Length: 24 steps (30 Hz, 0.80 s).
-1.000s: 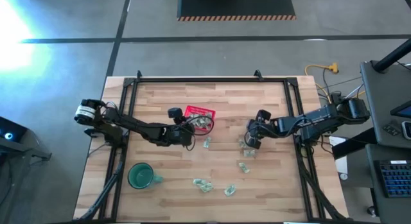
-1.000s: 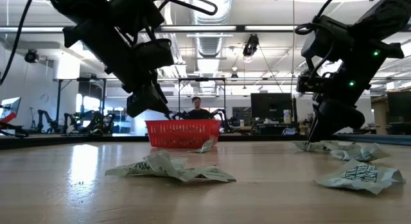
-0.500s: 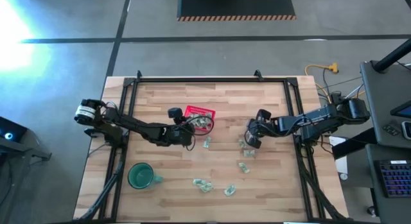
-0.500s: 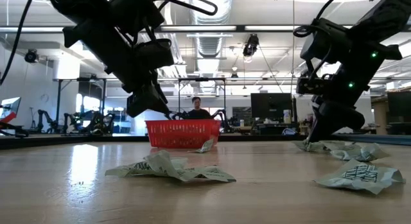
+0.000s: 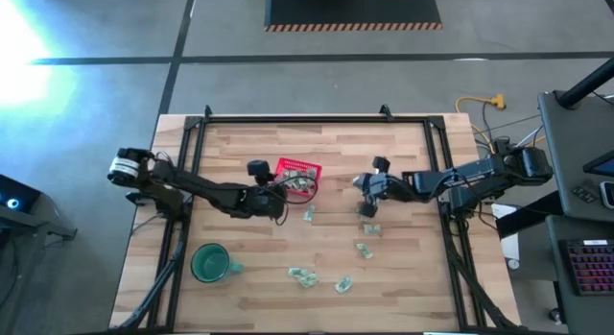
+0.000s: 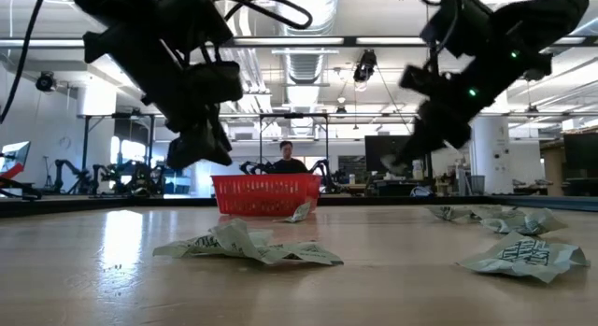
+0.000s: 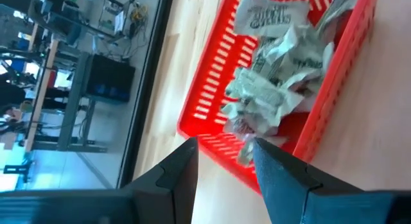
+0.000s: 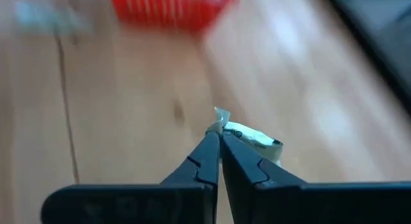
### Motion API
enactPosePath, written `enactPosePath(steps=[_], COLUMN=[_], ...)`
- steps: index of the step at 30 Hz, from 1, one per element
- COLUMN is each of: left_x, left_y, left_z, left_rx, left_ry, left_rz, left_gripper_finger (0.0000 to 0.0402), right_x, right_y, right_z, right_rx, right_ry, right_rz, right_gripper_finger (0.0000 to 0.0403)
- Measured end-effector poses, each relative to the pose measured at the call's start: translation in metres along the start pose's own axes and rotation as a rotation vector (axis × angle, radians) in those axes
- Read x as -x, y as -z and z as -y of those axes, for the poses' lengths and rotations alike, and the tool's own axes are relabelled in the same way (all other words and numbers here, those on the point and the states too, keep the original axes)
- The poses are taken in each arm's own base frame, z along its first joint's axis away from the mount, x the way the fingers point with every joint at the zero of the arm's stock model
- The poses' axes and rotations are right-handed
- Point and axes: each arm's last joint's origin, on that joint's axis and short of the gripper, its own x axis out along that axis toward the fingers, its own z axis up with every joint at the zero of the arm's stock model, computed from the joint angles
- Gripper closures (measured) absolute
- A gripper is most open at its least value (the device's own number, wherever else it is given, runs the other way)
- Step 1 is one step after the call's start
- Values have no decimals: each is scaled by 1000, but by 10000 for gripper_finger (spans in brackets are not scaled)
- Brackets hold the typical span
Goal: Pick and place items into bin
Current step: Put the stevia packet into the red bin
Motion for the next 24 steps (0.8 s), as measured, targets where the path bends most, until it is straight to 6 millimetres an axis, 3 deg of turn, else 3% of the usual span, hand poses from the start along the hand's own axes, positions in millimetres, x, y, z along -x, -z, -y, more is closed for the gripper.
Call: enactPosePath(steps=[6,10,24], left_x=[10,21,62], left_y=[3,6,13], left_z=[-11,-22,-39], left_rx=[36,102,209], left_ry=[2,7,261], left_rz=[-13,-10,115], left_gripper_finger=[269,269,269], right_x=[1,-3,-76], right_y=[-33,-47,-77], right_z=[-3,-4,-17], right_rx=[0,10,10], right_ry=[-75,-102,-77], right_rz=[330,434,334], right_gripper_finger=[394,394,394])
